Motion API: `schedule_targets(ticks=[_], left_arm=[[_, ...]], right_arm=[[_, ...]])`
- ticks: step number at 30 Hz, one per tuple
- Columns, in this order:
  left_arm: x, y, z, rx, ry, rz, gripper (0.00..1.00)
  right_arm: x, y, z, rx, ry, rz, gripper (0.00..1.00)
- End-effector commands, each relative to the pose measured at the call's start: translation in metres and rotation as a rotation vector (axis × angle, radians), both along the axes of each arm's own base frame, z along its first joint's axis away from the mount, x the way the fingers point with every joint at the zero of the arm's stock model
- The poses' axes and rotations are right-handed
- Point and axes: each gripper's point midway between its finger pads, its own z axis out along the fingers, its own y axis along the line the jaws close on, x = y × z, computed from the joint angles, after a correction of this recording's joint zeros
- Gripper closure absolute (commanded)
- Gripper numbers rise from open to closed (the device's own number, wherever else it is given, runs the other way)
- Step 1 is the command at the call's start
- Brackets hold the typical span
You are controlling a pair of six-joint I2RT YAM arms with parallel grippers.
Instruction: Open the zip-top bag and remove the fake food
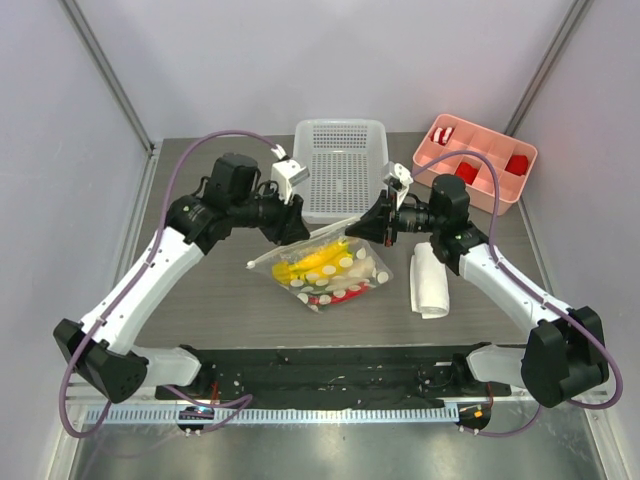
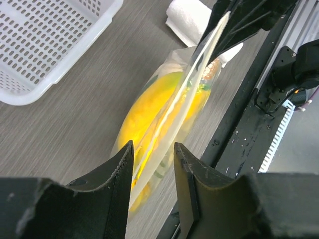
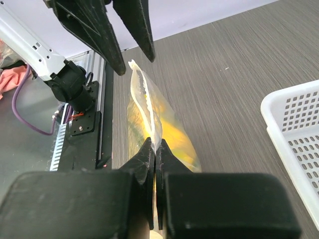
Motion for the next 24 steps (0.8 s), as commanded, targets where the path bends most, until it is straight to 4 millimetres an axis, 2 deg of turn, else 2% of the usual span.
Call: schedule_targets(ticks=[1, 7, 13, 16, 17, 18, 19, 20, 22, 23, 24], left_arm=[[0.016, -0.005, 0.000, 0.005, -0.040, 0.016, 0.62], [0.020, -0.010, -0.009, 0.014, -0.016, 0.003, 0.63], [0.029, -0.008, -0.029, 0.056, 0.010, 0.044, 0.70], [0.030, -0.009, -0.037, 0.054, 0.058, 0.073, 0.83], [0.031, -0.007, -0.039, 0.062, 0.071, 0.095, 1.00], [0.030, -0.004, -0.041, 0.075, 0.092, 0.115, 1.00], [0.029, -0.001, -0.041, 0.075, 0.123, 0.161, 1.00], [0.033, 0.008, -0.043, 0.104, 0.127, 0.226, 1.00], [0.025, 0.026, -0.042, 0.131, 0.168, 0.333, 1.00], [0.024, 0.035, -0.040, 0.136, 0.169, 0.393, 1.00], [0.019, 0.049, -0.026, 0.114, 0.125, 0.454, 1.00]], right_arm=[[-0.004, 0.003, 0.028, 0.032, -0.097, 0.031, 0.99], [-0.005, 0.003, 0.028, 0.032, -0.097, 0.033, 0.99], [-0.007, 0.005, 0.029, 0.034, -0.100, 0.039, 0.99], [-0.005, 0.007, 0.027, 0.033, -0.085, 0.031, 0.99], [-0.005, 0.008, 0.026, 0.032, -0.076, 0.034, 0.99], [-0.005, 0.010, 0.026, 0.032, -0.068, 0.035, 0.99], [-0.002, 0.011, 0.025, 0.031, -0.053, 0.014, 0.97], [-0.002, 0.014, 0.024, 0.025, -0.041, -0.002, 0.81], [0.006, 0.016, 0.022, 0.011, -0.019, -0.074, 0.67], [0.016, 0.016, 0.021, -0.001, -0.002, -0.176, 0.58], [0.021, 0.014, 0.021, -0.005, 0.009, -0.230, 0.52]])
